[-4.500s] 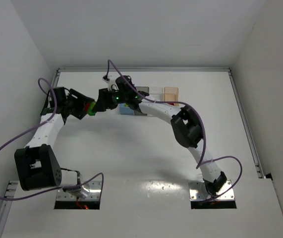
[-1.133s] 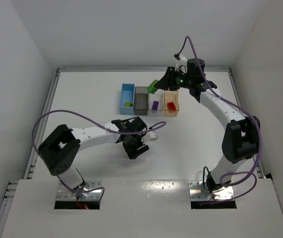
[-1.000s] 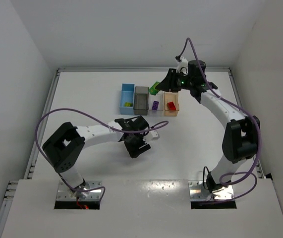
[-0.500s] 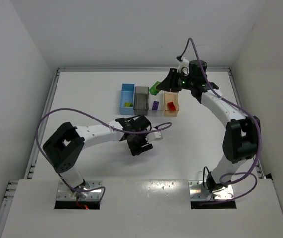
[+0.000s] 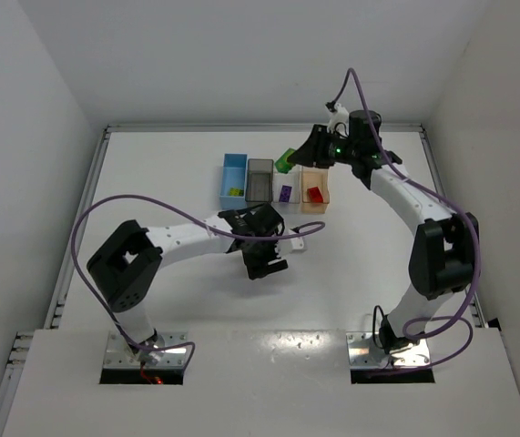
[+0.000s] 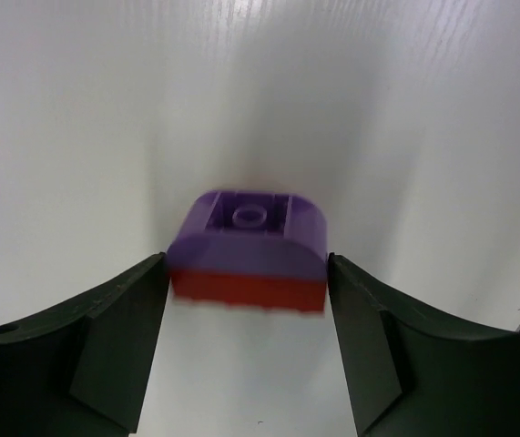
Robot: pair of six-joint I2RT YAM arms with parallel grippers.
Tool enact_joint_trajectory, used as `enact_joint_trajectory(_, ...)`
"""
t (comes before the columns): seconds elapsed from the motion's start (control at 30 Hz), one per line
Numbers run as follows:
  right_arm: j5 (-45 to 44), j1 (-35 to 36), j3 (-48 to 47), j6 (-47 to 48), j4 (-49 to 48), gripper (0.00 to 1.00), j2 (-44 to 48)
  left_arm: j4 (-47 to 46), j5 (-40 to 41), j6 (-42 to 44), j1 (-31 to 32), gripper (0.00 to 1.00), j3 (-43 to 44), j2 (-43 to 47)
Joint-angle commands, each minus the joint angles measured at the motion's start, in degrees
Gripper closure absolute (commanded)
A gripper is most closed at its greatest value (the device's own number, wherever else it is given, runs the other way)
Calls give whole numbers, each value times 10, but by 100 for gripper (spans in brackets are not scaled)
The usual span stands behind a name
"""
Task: Sort the legos into containers by color
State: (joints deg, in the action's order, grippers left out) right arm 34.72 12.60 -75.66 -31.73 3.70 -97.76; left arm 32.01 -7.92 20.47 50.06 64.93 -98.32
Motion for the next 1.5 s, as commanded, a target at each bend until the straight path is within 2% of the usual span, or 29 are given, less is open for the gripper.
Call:
enact_joint_trajectory(0.0, 8, -5, -1, -6, -32, 100, 15, -12, -23, 5, -8, 24, 21, -1)
enact_joint_trajectory(0.27, 8, -5, 4, -6, -32, 100, 15, -33, -44, -19, -19, 16, 16, -5)
enact_joint_trajectory(0.43, 8, -5, 10, -6, -37, 100, 15, -86, -96, -96, -85, 18, -16, 93)
enact_joint_trajectory(0.6, 32, -10, 15, -6, -42, 100, 20, -113, -134, -147, -152, 19, -49, 237)
enact_joint_trajectory(0.7, 84, -10, 20, 0, -70, 100, 15, -99, -197, -184, -239, 21, -43, 261)
enact_joint_trajectory(0.77, 144, -10, 25, -7, -96, 100, 9, -99, -248, -212, -281, 21, -43, 267)
enact_joint_trajectory(0.87, 233, -2, 38, -39, -155, 100, -5, -99, -400, -238, -356, 21, -37, 252)
enact_joint_trajectory(0.9, 256, -2, 38, -49, -174, 100, -14, -99, -492, -243, -371, 21, -37, 241)
enact_joint_trajectory(1.0, 322, 12, 50, -101, -247, 100, -30, -114, -618, -269, -415, 21, -37, 191)
enact_joint_trajectory(1.13, 378, 37, 55, -121, -278, 100, -43, -127, -654, -287, -443, 21, -25, 170)
enact_joint_trajectory(1.27, 409, 63, 55, -116, -273, 100, -53, -127, -678, -293, -444, 21, -14, 155)
enact_joint_trajectory(1.47, 419, 94, 60, -105, -267, 100, -59, -127, -678, -293, -444, 21, -14, 150)
